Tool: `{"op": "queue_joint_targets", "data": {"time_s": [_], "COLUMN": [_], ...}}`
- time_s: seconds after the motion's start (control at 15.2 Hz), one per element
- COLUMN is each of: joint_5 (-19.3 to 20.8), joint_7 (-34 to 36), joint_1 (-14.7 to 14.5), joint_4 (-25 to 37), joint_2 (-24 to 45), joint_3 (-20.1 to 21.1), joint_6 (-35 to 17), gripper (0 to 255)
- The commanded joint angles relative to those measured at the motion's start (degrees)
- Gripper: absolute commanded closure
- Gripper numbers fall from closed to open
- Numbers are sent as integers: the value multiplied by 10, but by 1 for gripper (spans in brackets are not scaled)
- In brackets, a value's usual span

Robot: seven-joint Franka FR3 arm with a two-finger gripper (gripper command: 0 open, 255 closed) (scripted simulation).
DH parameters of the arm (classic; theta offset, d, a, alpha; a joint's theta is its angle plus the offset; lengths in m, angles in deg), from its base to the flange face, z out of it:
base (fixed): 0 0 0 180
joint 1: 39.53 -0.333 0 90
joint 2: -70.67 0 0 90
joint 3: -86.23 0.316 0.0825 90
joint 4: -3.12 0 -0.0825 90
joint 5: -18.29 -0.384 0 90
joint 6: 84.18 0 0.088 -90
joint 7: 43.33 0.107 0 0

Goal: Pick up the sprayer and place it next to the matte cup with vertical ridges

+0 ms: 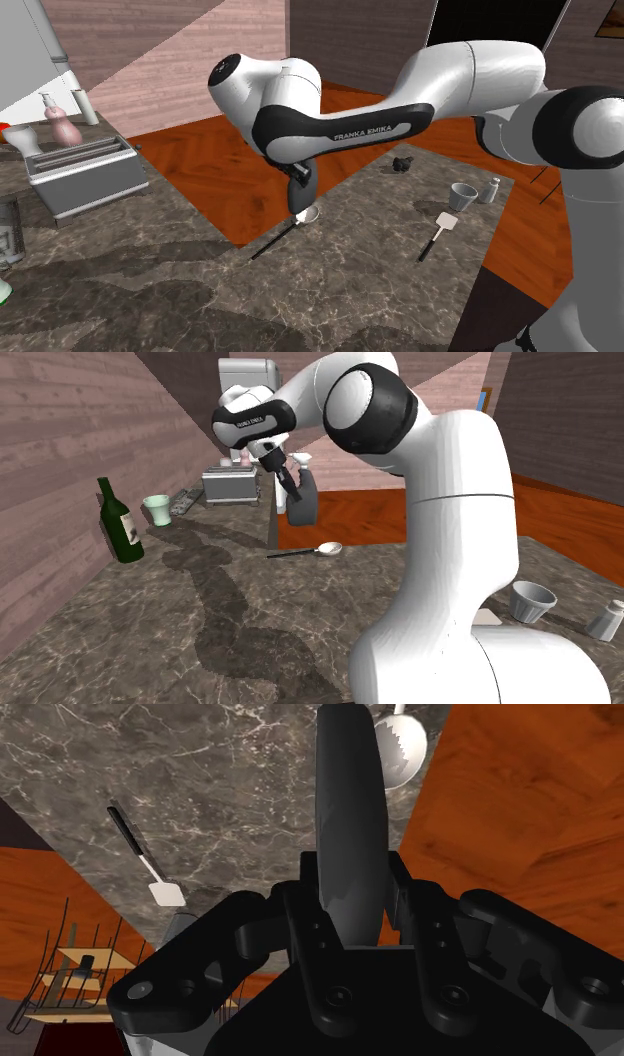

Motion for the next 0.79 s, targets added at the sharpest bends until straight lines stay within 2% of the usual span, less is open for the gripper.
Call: {"op": "queue_joint_targets", "data": {"time_s": [0.0,0.73], "joint_5": [0,14], "joint_7": [-8,-53], "joint_1": [-6,-46], "joint_4": [17,122], "joint_2": [-1,8], "joint_3": [0,-7], "joint_6": [14,90], "gripper": [255,255]}}
